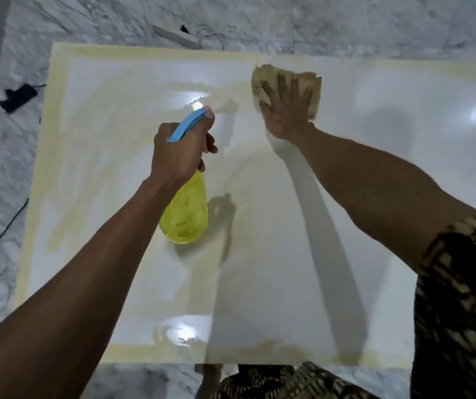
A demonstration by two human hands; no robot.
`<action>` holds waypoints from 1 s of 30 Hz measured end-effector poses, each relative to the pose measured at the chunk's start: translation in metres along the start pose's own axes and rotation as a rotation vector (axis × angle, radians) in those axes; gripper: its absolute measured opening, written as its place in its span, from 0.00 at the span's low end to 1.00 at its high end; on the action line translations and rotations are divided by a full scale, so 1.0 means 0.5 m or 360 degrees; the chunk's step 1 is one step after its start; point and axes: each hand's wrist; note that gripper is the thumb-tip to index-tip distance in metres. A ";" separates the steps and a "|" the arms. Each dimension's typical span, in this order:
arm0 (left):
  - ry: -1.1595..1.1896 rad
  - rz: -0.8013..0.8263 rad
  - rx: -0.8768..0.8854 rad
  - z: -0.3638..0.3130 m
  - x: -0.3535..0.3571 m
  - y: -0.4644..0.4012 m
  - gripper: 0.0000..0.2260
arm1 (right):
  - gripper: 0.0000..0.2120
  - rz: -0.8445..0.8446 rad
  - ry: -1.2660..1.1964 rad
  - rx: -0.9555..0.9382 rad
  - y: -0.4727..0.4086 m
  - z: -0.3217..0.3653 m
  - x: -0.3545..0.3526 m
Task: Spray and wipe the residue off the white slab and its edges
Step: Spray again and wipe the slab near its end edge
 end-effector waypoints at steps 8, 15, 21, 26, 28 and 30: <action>-0.0104 0.0025 -0.0100 0.040 -0.027 0.121 0.27 | 0.31 0.0053 0.0035 -0.0272 0.287 0.033 0.100; -0.0226 0.0045 -0.0138 0.102 -0.085 0.301 0.27 | 0.27 0.0140 0.0026 -0.0489 0.620 0.115 0.208; -0.0200 0.0083 -0.0079 0.167 -0.158 0.447 0.26 | 0.36 0.0501 -0.0065 -0.0424 0.882 0.242 0.235; -0.0141 0.0120 -0.0056 0.198 -0.215 0.530 0.26 | 0.26 0.0888 -0.1067 0.0045 0.921 0.309 0.089; -0.0126 0.0125 -0.0045 0.201 -0.242 0.554 0.26 | 0.27 0.0810 -0.1807 0.0356 0.920 0.312 0.037; -0.0130 0.0128 -0.0020 0.197 -0.267 0.572 0.26 | 0.24 0.0639 -0.2392 0.0455 0.919 0.322 -0.009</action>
Point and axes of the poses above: each hand's wrist, its own y-axis away from the middle knuckle, its own x-axis out of the palm, z = x × y, and after that the axes turned 3 degrees about y, right-handed
